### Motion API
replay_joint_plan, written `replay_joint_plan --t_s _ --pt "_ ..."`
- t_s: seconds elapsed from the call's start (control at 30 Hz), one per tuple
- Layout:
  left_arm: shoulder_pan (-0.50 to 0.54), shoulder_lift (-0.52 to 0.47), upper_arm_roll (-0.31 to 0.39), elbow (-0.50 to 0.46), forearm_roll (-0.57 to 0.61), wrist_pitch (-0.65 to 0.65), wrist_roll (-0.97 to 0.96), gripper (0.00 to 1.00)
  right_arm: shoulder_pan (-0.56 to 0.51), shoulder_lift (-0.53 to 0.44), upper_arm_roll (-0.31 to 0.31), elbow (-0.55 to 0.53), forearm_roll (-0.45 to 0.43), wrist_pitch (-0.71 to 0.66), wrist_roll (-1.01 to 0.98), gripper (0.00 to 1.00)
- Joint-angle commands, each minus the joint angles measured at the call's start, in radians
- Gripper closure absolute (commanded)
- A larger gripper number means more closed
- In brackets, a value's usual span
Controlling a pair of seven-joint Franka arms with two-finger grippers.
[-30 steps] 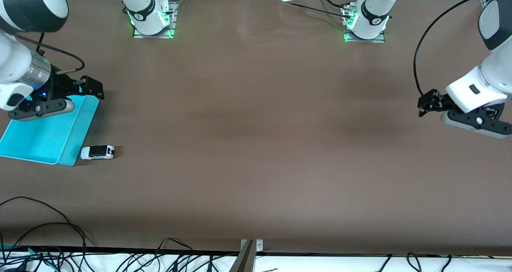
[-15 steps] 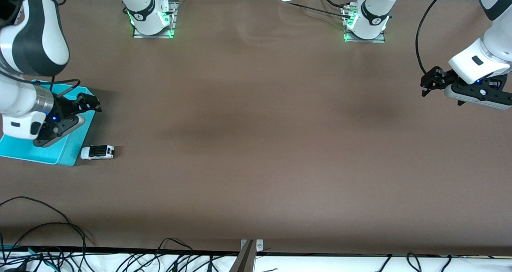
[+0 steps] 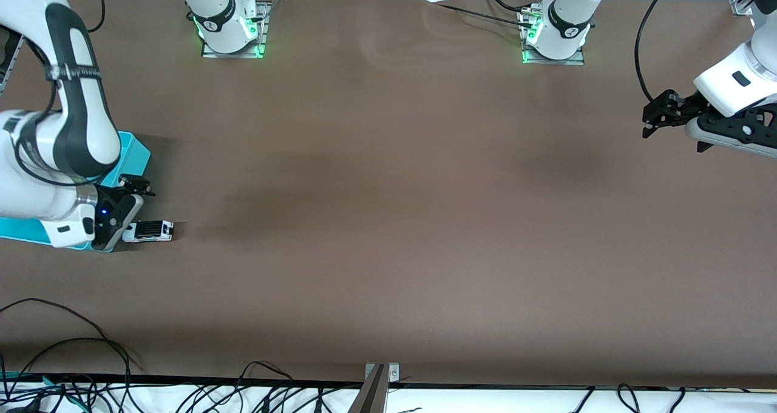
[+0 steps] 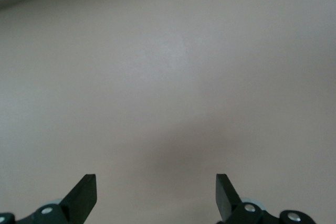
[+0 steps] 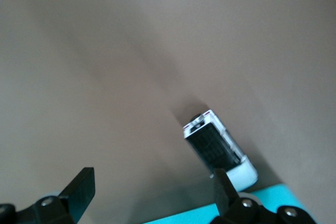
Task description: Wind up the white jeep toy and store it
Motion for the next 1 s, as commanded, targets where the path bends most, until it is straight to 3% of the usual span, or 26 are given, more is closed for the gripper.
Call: replay_joint_plan --t_s 0.0,0.23,0.6,0.77,0.93,0.97 --pt "0.007 0.031 0.018 0.049 -0.082 -0.064 0.008 0.00 -0.031 0.042 0.007 -0.005 0.019 0.079 -0.162 0.00" --pt "0.035 0.032 0.018 0.050 -0.096 -0.064 0.020 0.00 -0.039 0.065 0.007 -0.048 0.019 0.187 -0.380 0.00" --pt "0.024 0.040 0.012 0.070 -0.099 -0.064 0.012 0.00 -0.071 0.129 0.008 -0.096 0.019 0.357 -0.534 0.00" --pt "0.021 0.035 0.004 0.079 -0.088 -0.070 0.017 0.00 -0.065 0.128 0.010 -0.094 0.014 0.359 -0.575 0.30" --pt "0.021 0.035 0.004 0.093 -0.056 -0.072 0.017 0.00 -0.061 0.128 0.010 -0.093 0.007 0.355 -0.600 0.78" --pt "0.023 0.035 0.005 0.098 -0.056 -0.075 0.017 0.00 -0.057 0.128 0.011 -0.093 0.007 0.352 -0.601 0.84"
